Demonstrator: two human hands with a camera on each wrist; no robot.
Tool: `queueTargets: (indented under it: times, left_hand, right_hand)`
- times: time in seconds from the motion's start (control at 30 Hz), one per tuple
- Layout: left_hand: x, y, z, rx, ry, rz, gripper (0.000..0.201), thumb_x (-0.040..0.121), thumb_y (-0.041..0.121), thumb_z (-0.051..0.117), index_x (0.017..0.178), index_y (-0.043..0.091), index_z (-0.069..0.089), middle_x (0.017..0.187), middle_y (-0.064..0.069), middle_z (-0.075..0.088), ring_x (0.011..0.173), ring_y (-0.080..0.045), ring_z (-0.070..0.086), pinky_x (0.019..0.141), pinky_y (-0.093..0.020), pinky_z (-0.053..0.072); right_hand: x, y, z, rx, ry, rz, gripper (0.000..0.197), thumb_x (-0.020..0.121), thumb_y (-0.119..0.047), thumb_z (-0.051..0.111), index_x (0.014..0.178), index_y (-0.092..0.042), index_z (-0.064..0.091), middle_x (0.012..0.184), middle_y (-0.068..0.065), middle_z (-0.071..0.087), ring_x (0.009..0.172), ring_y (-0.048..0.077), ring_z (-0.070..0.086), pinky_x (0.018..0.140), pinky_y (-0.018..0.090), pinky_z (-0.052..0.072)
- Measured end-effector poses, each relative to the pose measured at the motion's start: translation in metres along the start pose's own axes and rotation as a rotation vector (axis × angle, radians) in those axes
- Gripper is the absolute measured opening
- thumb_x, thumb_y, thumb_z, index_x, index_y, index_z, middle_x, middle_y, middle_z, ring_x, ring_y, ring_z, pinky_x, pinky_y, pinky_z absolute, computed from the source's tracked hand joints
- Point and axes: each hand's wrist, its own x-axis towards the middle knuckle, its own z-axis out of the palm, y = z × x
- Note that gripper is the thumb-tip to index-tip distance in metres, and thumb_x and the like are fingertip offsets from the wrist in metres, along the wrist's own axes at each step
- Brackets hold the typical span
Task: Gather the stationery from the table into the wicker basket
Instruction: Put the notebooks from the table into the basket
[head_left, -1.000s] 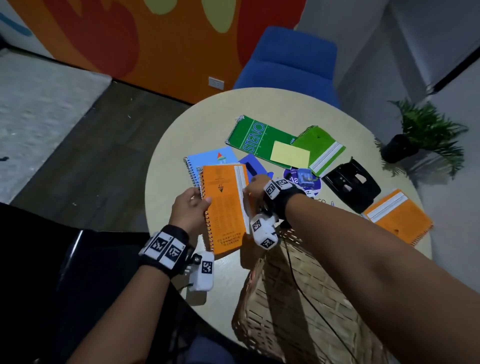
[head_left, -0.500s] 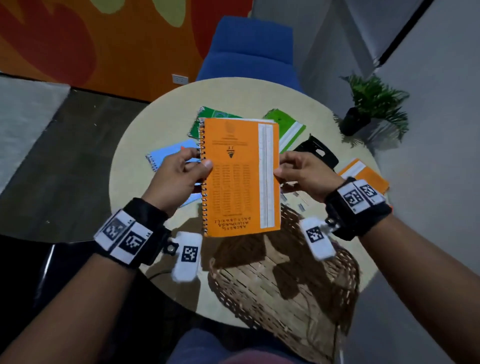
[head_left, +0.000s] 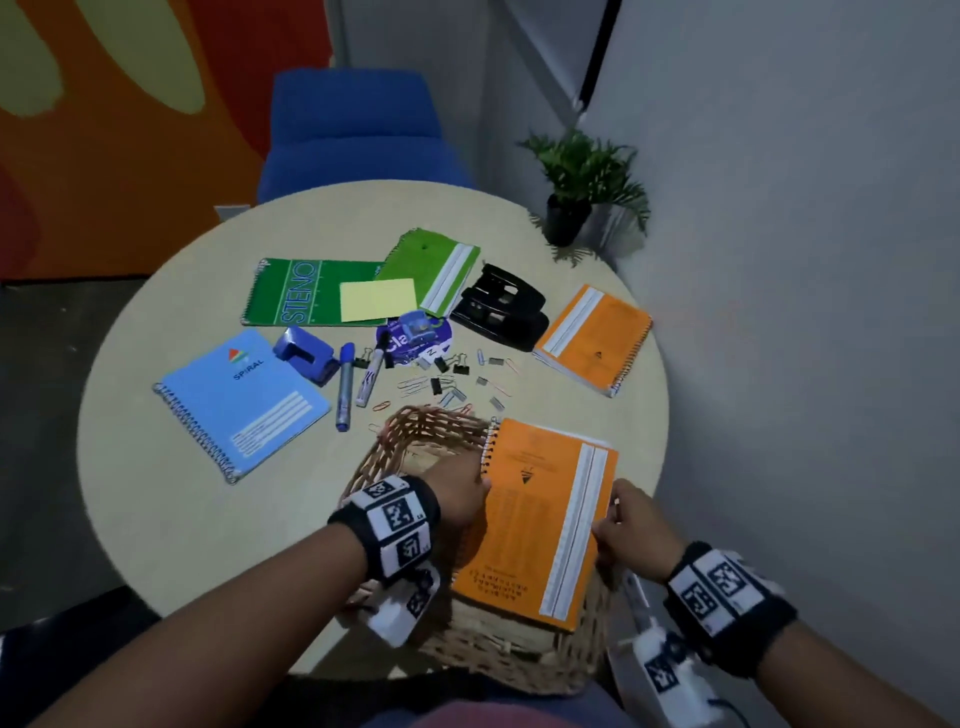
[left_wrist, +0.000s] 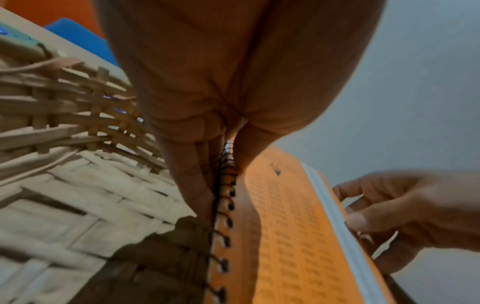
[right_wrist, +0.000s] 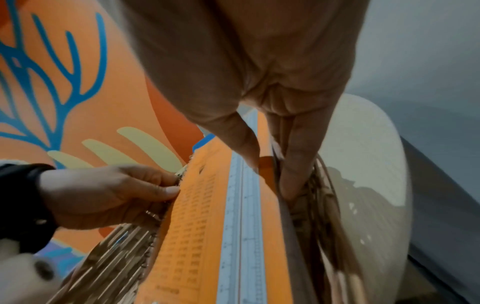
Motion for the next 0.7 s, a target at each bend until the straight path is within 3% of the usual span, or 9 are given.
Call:
queueTargets:
  times: [0.07, 0.13, 0.27, 0.4, 0.5, 0.53, 0.6, 0.67, 0.7]
  left_hand:
    - [0.008, -0.003, 0.01, 0.056, -0.03, -0.052, 0.02, 0.099, 0.018, 0.041, 0.111, 0.006, 0.052, 0.113, -0.014, 0.057, 0.112, -0.031, 0.055, 0.089, -0.033, 0.042]
    - [0.011, -0.008, 0.016, 0.099, -0.044, -0.11, 0.026, 0.099, 0.021, 0.042, 0.116, 0.005, 0.051, 0.119, -0.015, 0.057, 0.112, -0.029, 0.054, 0.086, -0.03, 0.038]
    - [0.014, -0.02, 0.02, 0.138, -0.098, -0.172, 0.031, 0.098, 0.025, 0.043, 0.12, 0.005, 0.051, 0.124, -0.015, 0.057, 0.114, -0.029, 0.053, 0.091, -0.032, 0.04]
    - [0.019, -0.028, 0.031, 0.202, -0.104, -0.227, 0.027, 0.095, 0.027, 0.049, 0.11, 0.005, 0.056, 0.117, -0.015, 0.061, 0.108, -0.028, 0.056, 0.085, -0.032, 0.043]
    - [0.023, -0.029, 0.037, 0.197, 0.027, -0.255, 0.033, 0.089, 0.029, 0.06, 0.113, 0.007, 0.054, 0.118, -0.013, 0.062, 0.108, -0.027, 0.057, 0.084, -0.032, 0.045]
    - [0.023, -0.029, 0.039, 0.159, 0.065, -0.253, 0.042, 0.085, 0.03, 0.065, 0.118, 0.009, 0.05, 0.121, -0.012, 0.058, 0.11, -0.027, 0.056, 0.087, -0.033, 0.045]
    - [0.022, -0.028, 0.04, 0.095, 0.095, -0.228, 0.066, 0.076, 0.032, 0.074, 0.129, 0.013, 0.04, 0.13, -0.011, 0.047, 0.118, -0.029, 0.051, 0.095, -0.037, 0.045]
    - [0.019, -0.026, 0.039, 0.111, 0.065, -0.213, 0.076, 0.072, 0.033, 0.078, 0.134, 0.018, 0.036, 0.134, -0.011, 0.04, 0.121, -0.031, 0.049, 0.1, -0.039, 0.046]
    - [0.018, -0.025, 0.038, 0.132, 0.025, -0.218, 0.076, 0.071, 0.033, 0.078, 0.134, 0.021, 0.037, 0.134, -0.01, 0.039, 0.12, -0.031, 0.049, 0.099, -0.04, 0.047]
  right_hand:
    - [-0.003, 0.0, 0.008, -0.024, 0.015, -0.005, 0.026, 0.085, -0.017, 0.054, 0.111, -0.016, 0.049, 0.104, 0.009, 0.064, 0.09, 0.028, 0.065, 0.077, 0.039, 0.054]
    - [-0.005, 0.0, 0.015, -0.057, -0.019, 0.008, 0.049, 0.087, -0.016, 0.053, 0.133, -0.017, 0.038, 0.115, 0.007, 0.062, 0.1, 0.026, 0.062, 0.079, 0.031, 0.049]
    - [-0.002, 0.004, 0.023, -0.095, -0.088, 0.054, 0.054, 0.088, -0.015, 0.054, 0.138, -0.011, 0.032, 0.121, 0.009, 0.059, 0.109, 0.024, 0.059, 0.078, 0.025, 0.044]
    - [-0.002, 0.006, 0.036, -0.152, -0.077, 0.032, 0.079, 0.084, -0.018, 0.06, 0.148, -0.009, 0.013, 0.152, 0.01, 0.03, 0.134, 0.026, 0.039, 0.104, 0.031, 0.04]
    - [0.0, 0.003, 0.045, -0.192, -0.012, 0.002, 0.092, 0.08, -0.019, 0.065, 0.15, -0.014, 0.005, 0.159, 0.008, 0.01, 0.145, 0.024, 0.017, 0.115, 0.037, 0.029]
    - [-0.003, -0.001, 0.045, -0.212, -0.015, -0.007, 0.092, 0.082, -0.019, 0.064, 0.15, -0.016, 0.004, 0.159, 0.009, 0.008, 0.146, 0.026, 0.016, 0.115, 0.038, 0.029]
    - [-0.012, -0.01, 0.041, -0.312, -0.045, -0.019, 0.075, 0.086, -0.019, 0.06, 0.148, -0.017, 0.018, 0.152, 0.014, 0.026, 0.135, 0.032, 0.037, 0.104, 0.037, 0.041]
    - [-0.022, -0.021, 0.038, -0.44, -0.051, -0.079, 0.044, 0.088, -0.02, 0.056, 0.13, -0.014, 0.044, 0.125, 0.012, 0.055, 0.11, 0.029, 0.058, 0.086, 0.035, 0.052]
    - [-0.027, -0.025, 0.038, -0.494, -0.071, -0.115, 0.031, 0.089, -0.021, 0.055, 0.119, -0.014, 0.052, 0.114, 0.01, 0.06, 0.103, 0.028, 0.061, 0.081, 0.035, 0.053]
